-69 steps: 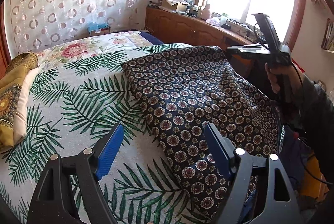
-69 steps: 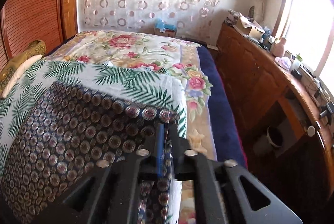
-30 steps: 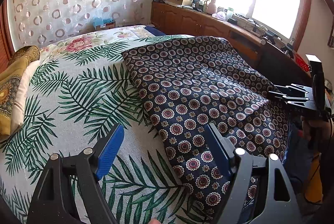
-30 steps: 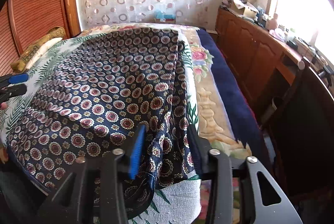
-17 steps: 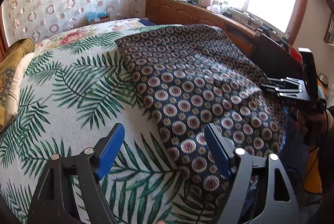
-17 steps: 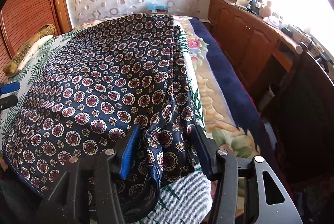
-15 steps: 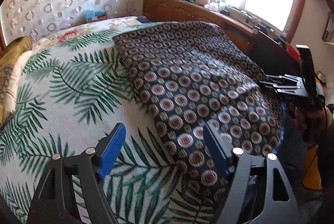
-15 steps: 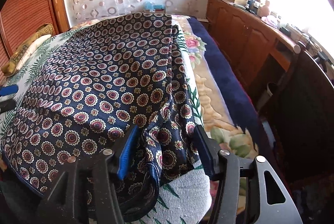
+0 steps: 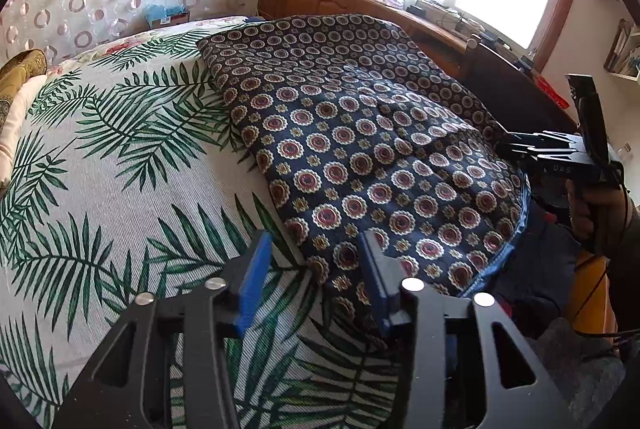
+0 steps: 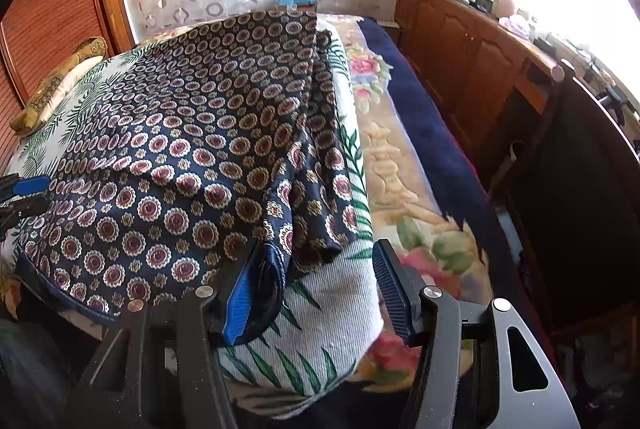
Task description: Fold small clothes
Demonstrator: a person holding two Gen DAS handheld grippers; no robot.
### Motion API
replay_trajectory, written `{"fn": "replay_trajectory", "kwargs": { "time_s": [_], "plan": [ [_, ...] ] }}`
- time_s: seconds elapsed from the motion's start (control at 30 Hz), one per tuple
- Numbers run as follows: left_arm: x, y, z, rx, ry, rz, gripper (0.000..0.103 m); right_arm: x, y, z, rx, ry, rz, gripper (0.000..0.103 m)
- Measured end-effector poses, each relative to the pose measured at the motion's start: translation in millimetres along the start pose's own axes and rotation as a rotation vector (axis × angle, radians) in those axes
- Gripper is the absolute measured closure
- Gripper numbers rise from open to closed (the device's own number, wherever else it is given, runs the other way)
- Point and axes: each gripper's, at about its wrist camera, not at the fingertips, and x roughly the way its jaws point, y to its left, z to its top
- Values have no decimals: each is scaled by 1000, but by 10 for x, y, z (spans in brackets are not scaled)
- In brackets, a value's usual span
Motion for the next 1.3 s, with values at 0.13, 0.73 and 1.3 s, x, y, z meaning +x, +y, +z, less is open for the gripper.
{"fn": "replay_trajectory", "kwargs": {
  "time_s": [0.13, 0.73, 1.3],
  "plan": [
    [-14, -4, -38, -2, 4, -40, 76, -11, -3, 28, -11, 27, 36, 45],
    [-33, -53, -10, -7, 21, -127, 101, -93, 172, -65, -66, -37, 203, 96],
    [-462, 300, 1146, -27, -260, -59, 101, -493, -73, 633, 23, -328, 264, 97]
  ]
}}
